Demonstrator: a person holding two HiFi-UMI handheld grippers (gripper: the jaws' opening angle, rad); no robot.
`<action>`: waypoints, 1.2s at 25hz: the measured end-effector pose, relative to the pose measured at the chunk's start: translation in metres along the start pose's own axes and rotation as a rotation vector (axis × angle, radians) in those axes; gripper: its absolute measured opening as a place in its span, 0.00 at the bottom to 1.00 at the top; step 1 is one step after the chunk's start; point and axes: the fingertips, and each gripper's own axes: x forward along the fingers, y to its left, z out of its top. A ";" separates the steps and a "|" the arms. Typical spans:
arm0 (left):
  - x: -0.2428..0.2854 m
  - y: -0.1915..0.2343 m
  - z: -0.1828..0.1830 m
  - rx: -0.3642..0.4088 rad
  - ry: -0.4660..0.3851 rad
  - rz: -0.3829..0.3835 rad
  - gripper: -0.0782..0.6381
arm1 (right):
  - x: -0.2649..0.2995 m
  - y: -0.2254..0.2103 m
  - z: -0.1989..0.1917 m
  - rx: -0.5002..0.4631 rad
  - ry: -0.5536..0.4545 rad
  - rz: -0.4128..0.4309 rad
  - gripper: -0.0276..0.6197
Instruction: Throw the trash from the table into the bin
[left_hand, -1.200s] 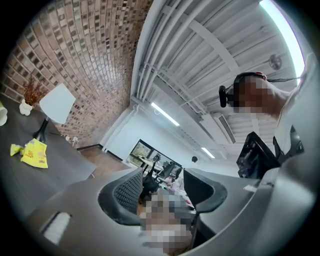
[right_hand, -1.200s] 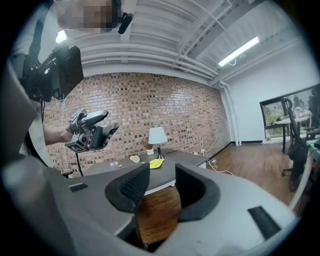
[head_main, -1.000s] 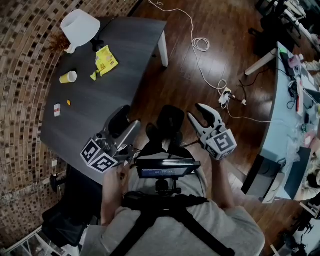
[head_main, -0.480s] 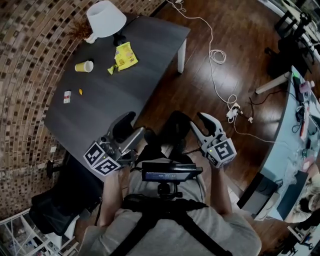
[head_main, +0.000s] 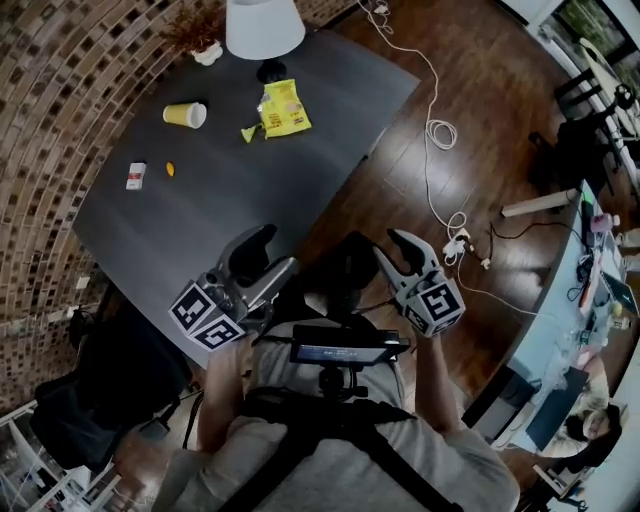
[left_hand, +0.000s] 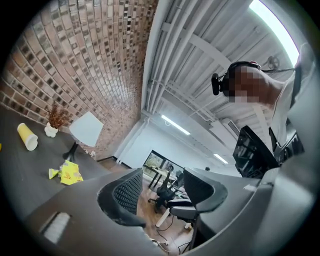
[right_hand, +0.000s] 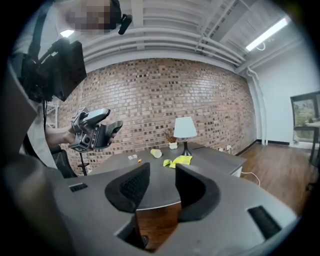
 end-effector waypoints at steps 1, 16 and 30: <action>-0.006 0.010 0.005 -0.007 -0.007 0.001 0.45 | 0.014 0.005 0.002 -0.009 0.021 0.008 0.29; -0.137 0.150 0.046 -0.131 -0.176 0.153 0.45 | 0.337 -0.033 -0.048 -0.243 0.512 0.050 0.76; -0.228 0.201 0.039 -0.192 -0.253 0.344 0.45 | 0.462 -0.079 -0.126 -0.121 0.810 -0.012 0.08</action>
